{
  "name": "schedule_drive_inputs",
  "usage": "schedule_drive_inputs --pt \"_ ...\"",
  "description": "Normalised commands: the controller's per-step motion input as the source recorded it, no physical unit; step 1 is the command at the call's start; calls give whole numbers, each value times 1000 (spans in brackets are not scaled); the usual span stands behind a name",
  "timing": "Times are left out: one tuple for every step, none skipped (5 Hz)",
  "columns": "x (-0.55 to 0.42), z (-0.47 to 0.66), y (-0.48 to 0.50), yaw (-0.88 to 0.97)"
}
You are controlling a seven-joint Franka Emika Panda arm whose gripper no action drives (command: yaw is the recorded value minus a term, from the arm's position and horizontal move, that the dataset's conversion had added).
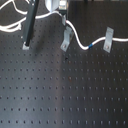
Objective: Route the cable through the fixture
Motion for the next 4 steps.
schedule_drive_inputs --pt "-55 -557 50 6" --pt "-18 -266 127 100" --pt "99 92 223 211" --pt "50 184 434 177"
